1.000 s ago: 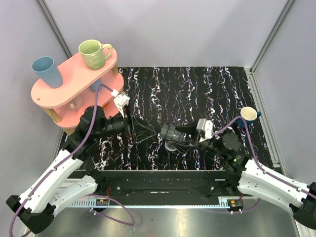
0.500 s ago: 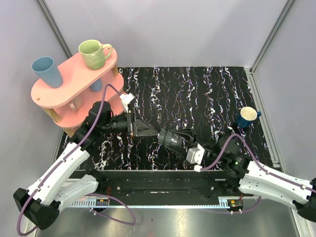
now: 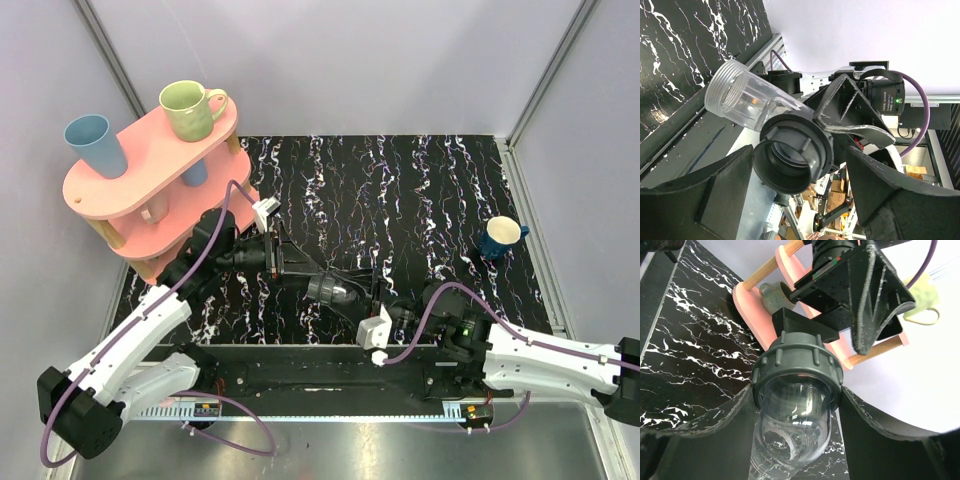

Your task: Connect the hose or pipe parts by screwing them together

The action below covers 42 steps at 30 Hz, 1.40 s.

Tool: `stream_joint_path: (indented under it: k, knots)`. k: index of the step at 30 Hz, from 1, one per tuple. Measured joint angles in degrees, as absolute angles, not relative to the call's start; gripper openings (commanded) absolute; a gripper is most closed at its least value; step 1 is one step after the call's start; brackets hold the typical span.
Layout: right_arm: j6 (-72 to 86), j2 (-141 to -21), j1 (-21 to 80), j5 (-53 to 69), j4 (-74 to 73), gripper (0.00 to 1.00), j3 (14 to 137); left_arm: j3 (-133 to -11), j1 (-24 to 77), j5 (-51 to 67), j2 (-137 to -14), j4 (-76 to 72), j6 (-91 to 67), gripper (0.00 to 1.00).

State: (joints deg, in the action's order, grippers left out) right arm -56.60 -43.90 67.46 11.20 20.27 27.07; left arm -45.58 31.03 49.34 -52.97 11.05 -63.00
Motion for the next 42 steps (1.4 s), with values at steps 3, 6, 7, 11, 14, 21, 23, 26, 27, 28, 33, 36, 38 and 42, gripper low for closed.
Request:
stream_joint_path:
  k: [3, 6, 7, 11, 14, 21, 23, 26, 27, 28, 33, 36, 38, 42]
  knots:
    - [-56.62, -43.99, 67.53, 10.7, 21.89, 0.0, 27.07, -45.3, 31.03, 49.21, -52.86, 11.33, -62.85, 0.82]
    - [-56.64, -43.94, 67.53, 10.11, 22.92, 0.0, 27.07, -44.75, 31.03, 49.23, -52.6, 11.55, -62.83, 0.82]
    - [-56.64, -43.92, 67.53, 10.11, 22.92, 0.0, 27.07, -44.36, 31.0, 49.32, -52.56, 11.4, -62.89, 0.81]
    - [-56.6, -43.97, 67.53, 10.0, 22.28, 0.0, 26.98, -41.71, 30.87, 49.98, -52.58, 8.45, -65.14, 0.73]
    - [-56.49, -43.99, 67.53, 9.85, 21.91, 0.0, 26.96, -39.64, 30.87, 50.87, -52.49, 3.86, -68.71, 0.58]
    - [-53.01, -44.53, 67.72, 9.67, 22.61, 0.0, 26.7, -36.51, 29.98, 51.03, -49.98, -2.5, -72.53, 0.0]
    - [-51.55, -45.8, 67.88, 9.39, 23.7, 0.0, 27.0, -35.92, 29.69, 50.96, -48.73, -4.25, -73.41, 0.0]
    - [-48.4, -47.53, 67.81, 7.66, 24.25, 0.0, 28.08, -35.11, 29.17, 50.7, -47.66, -6.59, -73.52, 0.0]
    - [-47.22, -48.1, 67.81, 7.22, 24.23, 0.0, 28.49, -34.89, 29.02, 50.54, -47.31, -7.05, -73.43, 0.0]
    - [-45.95, -48.62, 67.79, 6.74, 24.6, 0.0, 28.77, -34.85, 28.95, 50.46, -47.11, -7.42, -73.32, 0.0]
    - [-39.24, -50.61, 67.48, 4.4, 27.86, 0.0, 28.84, -34.89, 28.88, 50.39, -46.61, -9.32, -70.46, 0.0]
    - [-33.52, -51.51, 67.46, 2.83, 29.12, 0.0, 28.84, -34.89, 28.88, 50.65, -46.41, -10.26, -66.24, 0.0]
    - [-29.76, -51.86, 67.46, 2.22, 29.45, 0.0, 28.91, -34.89, 28.91, 50.72, -45.74, -10.41, -62.7, 0.0]
    - [-22.17, -52.64, 67.46, 2.07, 28.64, 0.0, 30.59, -32.71, 29.23, 50.15, -41.52, -12.88, -53.69, 0.0]
